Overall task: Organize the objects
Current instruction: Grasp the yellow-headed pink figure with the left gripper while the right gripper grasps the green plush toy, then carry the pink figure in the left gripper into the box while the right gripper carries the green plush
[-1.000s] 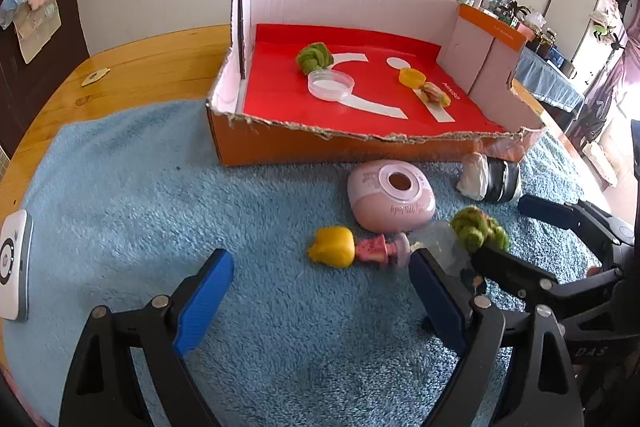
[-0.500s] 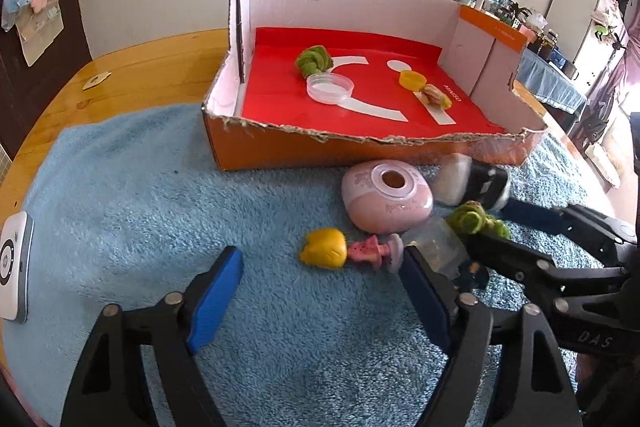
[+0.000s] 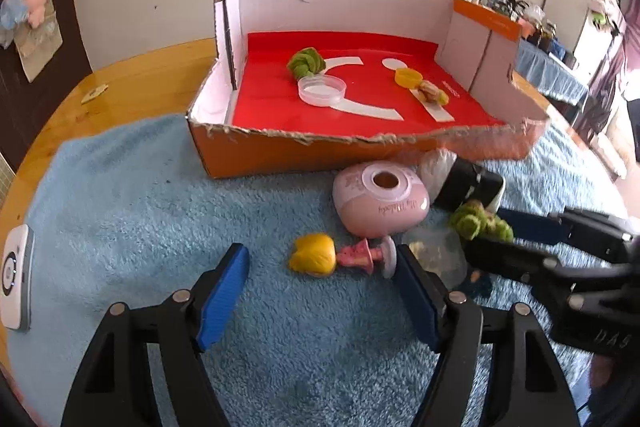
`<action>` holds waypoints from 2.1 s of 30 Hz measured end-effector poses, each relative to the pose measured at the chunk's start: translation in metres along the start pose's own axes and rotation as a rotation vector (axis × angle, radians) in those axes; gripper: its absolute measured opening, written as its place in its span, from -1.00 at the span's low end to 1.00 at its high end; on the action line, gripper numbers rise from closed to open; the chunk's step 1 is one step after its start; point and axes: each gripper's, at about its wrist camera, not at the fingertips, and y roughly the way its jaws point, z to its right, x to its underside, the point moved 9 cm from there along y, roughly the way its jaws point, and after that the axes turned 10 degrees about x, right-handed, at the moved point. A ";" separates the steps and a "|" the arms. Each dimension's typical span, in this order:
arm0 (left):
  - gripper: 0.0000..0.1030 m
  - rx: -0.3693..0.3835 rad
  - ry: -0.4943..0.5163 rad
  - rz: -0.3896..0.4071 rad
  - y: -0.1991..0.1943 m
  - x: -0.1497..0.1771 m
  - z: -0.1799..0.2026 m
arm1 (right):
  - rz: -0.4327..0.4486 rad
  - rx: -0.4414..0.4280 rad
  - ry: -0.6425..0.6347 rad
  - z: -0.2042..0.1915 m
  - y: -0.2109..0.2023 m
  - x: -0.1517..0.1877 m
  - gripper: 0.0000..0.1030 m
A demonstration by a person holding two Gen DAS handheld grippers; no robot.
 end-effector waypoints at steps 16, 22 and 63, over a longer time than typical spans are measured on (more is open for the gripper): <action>0.01 0.044 -0.013 0.028 -0.011 0.005 0.004 | 0.040 -0.004 -0.008 -0.005 -0.013 0.006 -0.48; 0.01 0.048 -0.012 0.031 -0.015 0.007 0.006 | 0.062 -0.003 0.001 -0.004 -0.022 0.005 -0.49; 0.01 0.078 0.033 0.122 -0.042 -0.028 0.026 | 0.152 0.021 0.006 0.000 -0.049 -0.021 -0.49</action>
